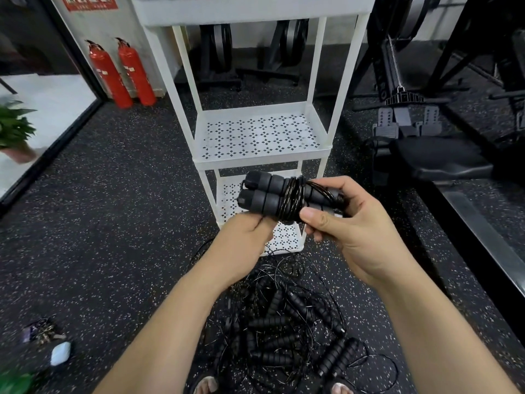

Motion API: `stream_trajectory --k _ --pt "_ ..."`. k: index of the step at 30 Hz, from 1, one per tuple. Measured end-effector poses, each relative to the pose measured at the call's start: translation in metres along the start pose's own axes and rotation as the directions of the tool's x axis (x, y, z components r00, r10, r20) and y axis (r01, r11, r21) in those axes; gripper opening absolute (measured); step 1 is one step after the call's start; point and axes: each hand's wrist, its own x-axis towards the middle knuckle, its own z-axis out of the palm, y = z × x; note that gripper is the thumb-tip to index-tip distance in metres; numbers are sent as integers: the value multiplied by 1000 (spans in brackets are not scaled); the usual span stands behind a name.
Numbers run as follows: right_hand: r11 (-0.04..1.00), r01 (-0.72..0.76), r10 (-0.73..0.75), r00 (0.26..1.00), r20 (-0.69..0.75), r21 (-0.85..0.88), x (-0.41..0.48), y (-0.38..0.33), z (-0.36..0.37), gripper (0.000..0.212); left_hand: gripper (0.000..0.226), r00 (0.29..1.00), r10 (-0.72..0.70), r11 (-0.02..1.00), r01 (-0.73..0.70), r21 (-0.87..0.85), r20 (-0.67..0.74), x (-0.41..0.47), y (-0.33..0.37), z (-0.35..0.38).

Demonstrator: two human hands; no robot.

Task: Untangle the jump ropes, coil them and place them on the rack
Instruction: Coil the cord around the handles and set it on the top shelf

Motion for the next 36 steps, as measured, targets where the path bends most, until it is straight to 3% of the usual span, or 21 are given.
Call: stream_trajectory --k 5,9,13,17,21,25,31,34,36 --pt "963 41 -81 987 -139 -266 6 6 -7 51 27 997 44 966 -58 251 59 -7 0 -5" --pt "785 23 -175 967 -186 -619 12 11 -22 47 22 995 71 944 -90 318 73 -7 2 -11" --pt "650 -32 -56 994 -89 -759 12 11 -30 44 21 996 77 934 -84 348 35 -10 3 -23" --pt "609 -32 125 991 56 -793 12 7 -30 43 20 997 67 942 -73 329 28 -13 8 -33" --pt "767 -89 345 892 291 -635 4 -1 -25 41 20 996 86 974 -89 207 20 -16 9 -42" --pt "890 -211 384 825 416 -403 -3 -10 -24 45 33 994 109 993 -110 34 28 -16 6 -58" --pt "959 -256 282 825 489 -122 -5 -14 -21 39 15 989 145 969 -140 -206 7 -14 0 -54" --pt "964 -263 219 869 444 38 -6 -14 -17 42 22 996 92 946 -88 -311 -3 -13 11 -41" --pt "959 -252 179 893 414 127 -6 -12 -14 43 36 996 76 956 -85 -280 -43 -14 12 -33"
